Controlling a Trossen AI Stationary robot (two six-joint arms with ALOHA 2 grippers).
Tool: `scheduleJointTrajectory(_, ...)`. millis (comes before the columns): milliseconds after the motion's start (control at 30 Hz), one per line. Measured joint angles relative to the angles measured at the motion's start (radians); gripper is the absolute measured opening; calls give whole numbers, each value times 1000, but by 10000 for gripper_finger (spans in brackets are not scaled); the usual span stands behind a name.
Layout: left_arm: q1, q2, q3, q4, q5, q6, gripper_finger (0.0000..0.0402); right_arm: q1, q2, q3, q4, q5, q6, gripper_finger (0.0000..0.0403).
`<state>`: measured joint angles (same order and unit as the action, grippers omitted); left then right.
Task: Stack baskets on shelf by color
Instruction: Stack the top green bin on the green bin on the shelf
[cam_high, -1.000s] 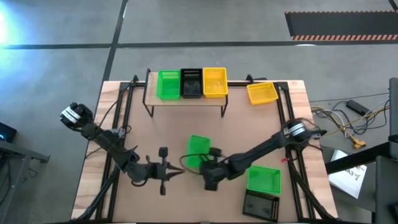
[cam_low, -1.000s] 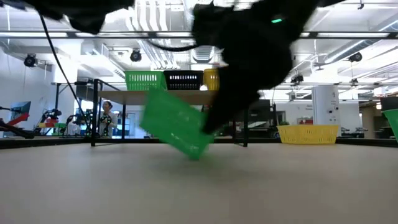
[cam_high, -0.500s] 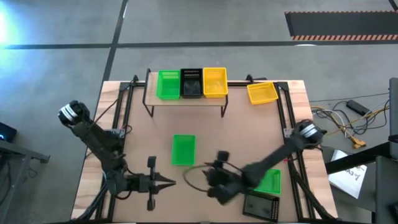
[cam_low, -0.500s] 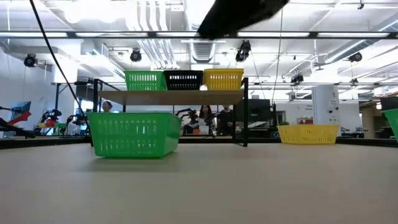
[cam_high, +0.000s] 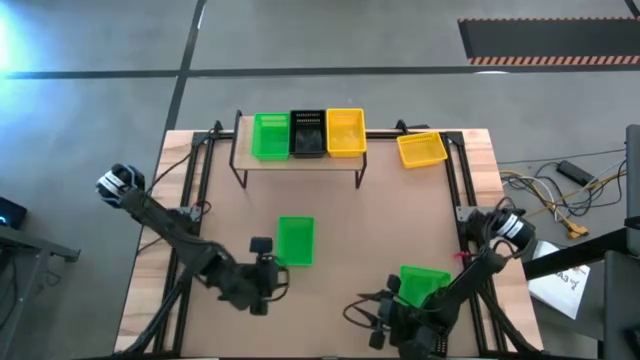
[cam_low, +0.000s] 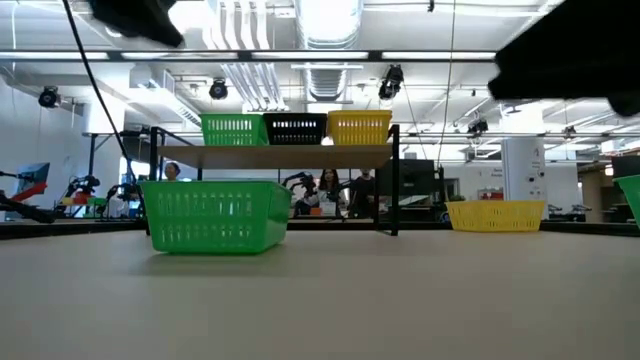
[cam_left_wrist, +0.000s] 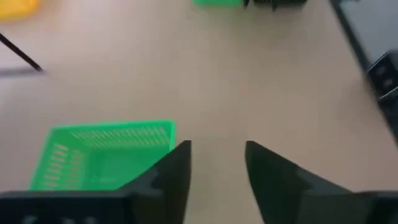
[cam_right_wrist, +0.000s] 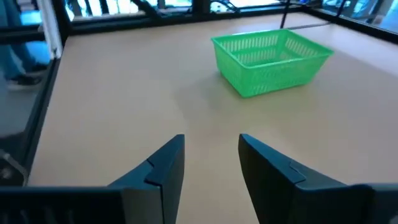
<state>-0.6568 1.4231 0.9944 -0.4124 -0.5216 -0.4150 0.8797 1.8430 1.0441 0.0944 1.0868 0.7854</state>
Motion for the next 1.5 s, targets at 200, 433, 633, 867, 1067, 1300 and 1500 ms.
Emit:
scheduleJointTrajectory(200,91,135,-39,8,52,9,185,-5,62,-9,98,5,1,144)
scheduleJointTrajectory(433,164,264,-32,2,57,13,134,-8,103,39,97,8,-32,144)
scheduleJointTrajectory(633,179,245,-6,-22,143,88,13,-7,138,90,98,5,-122,144)
scheduleJointTrajectory(867,106,34,195,-402,57,29,1,-9,129,97,96,16,-225,144)
scheduleJointTrajectory(1067,204,-161,376,-557,-63,163,0,-15,130,96,90,15,-223,144)
scheduleJointTrajectory(1300,701,-289,417,-566,105,532,0,-27,131,96,92,14,-205,144)
scheduleJointTrajectory(1500,1061,-287,361,-584,432,724,0,-26,131,96,98,14,-200,144)
